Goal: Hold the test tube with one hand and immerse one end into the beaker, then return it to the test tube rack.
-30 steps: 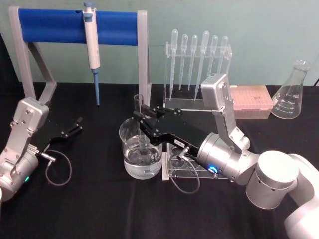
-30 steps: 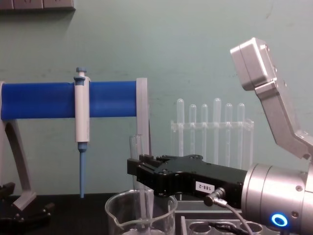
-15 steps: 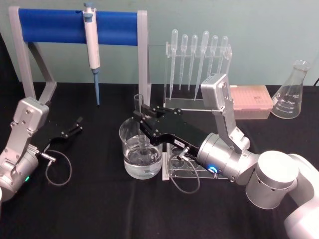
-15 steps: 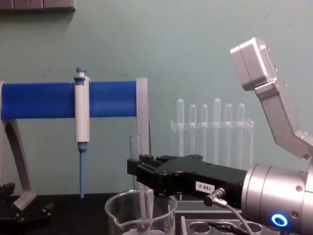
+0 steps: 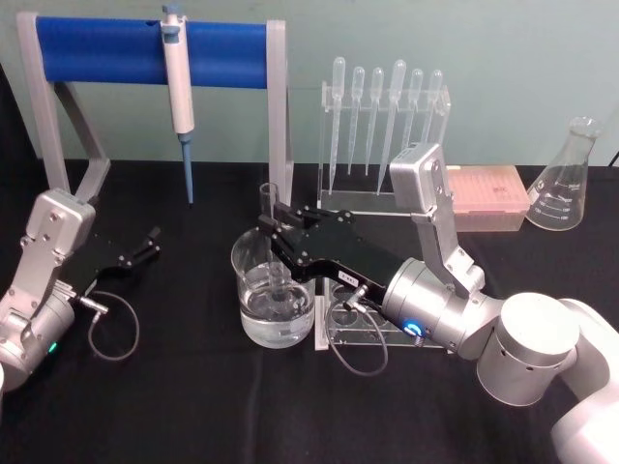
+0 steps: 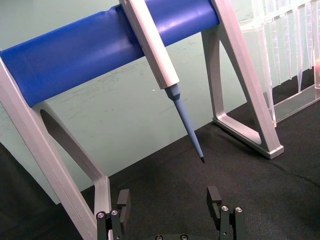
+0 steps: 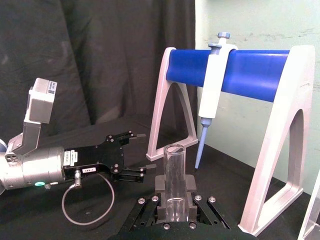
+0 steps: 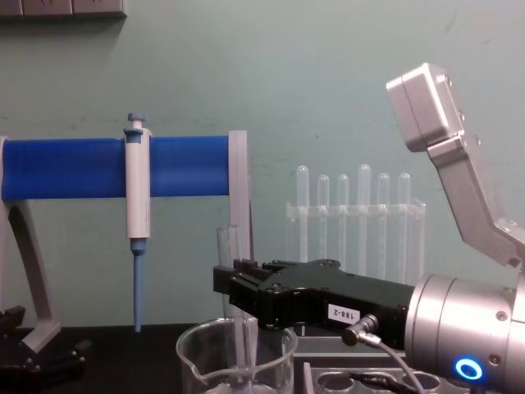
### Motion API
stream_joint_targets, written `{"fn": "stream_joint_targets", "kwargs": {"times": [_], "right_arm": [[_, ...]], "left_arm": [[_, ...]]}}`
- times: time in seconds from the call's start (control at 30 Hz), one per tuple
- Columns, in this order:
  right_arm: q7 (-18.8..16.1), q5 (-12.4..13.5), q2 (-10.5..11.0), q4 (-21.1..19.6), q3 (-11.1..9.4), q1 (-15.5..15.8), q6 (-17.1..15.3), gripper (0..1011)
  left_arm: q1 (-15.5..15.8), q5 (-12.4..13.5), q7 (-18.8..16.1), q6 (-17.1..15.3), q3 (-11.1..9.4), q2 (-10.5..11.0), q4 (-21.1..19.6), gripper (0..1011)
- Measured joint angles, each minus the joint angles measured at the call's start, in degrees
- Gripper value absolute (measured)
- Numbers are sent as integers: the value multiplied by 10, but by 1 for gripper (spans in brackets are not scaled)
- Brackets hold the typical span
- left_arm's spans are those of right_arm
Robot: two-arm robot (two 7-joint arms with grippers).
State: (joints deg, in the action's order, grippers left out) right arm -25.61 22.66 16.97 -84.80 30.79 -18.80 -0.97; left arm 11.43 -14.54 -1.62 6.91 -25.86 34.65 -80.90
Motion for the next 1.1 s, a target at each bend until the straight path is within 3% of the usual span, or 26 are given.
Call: {"fn": "stream_joint_targets", "kwargs": {"times": [1.1], "right_arm": [[0, 0, 0, 0, 0, 0, 0, 221]], "left_arm": [[0, 0, 0, 0, 0, 0, 0, 1000]]}}
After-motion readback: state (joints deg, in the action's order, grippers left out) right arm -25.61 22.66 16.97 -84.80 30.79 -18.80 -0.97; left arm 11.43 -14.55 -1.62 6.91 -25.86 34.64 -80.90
